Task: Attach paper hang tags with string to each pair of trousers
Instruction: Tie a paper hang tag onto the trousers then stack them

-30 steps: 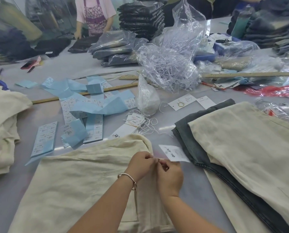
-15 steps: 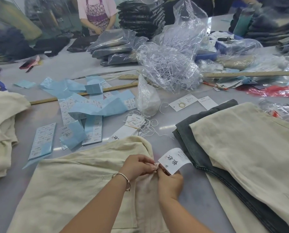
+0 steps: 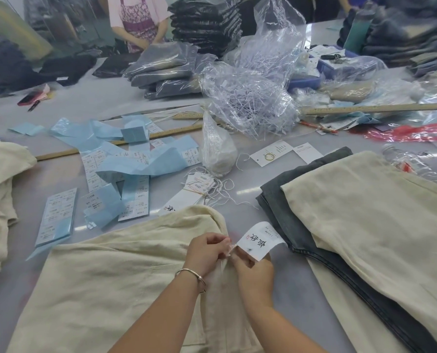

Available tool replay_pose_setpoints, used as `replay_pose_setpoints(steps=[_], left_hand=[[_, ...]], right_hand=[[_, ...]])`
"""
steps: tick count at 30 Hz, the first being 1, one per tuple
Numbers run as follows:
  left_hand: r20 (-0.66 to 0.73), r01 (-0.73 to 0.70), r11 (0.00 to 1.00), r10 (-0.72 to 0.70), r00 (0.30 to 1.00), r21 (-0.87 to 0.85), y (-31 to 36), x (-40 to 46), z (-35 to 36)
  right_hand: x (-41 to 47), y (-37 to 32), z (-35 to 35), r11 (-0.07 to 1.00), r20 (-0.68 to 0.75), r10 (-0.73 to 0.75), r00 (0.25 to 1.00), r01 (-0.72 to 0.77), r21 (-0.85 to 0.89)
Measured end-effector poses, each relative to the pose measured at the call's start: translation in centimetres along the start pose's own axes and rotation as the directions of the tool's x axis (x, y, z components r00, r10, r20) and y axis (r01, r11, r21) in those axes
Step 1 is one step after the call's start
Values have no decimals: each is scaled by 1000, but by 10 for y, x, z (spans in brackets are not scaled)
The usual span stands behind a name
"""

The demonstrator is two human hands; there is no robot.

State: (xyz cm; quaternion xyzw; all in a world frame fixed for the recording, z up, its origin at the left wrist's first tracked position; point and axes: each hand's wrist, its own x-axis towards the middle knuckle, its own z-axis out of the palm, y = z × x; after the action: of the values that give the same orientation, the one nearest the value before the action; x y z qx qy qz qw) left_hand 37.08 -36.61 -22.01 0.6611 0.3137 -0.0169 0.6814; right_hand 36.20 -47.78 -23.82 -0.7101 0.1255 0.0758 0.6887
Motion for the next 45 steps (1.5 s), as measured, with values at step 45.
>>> replay_pose_setpoints(steps=[45], left_hand=[[174, -350, 898, 313, 934, 265, -1, -39, -2]], right_hand=[[22, -6, -46, 664, 461, -248, 852, 496, -560]])
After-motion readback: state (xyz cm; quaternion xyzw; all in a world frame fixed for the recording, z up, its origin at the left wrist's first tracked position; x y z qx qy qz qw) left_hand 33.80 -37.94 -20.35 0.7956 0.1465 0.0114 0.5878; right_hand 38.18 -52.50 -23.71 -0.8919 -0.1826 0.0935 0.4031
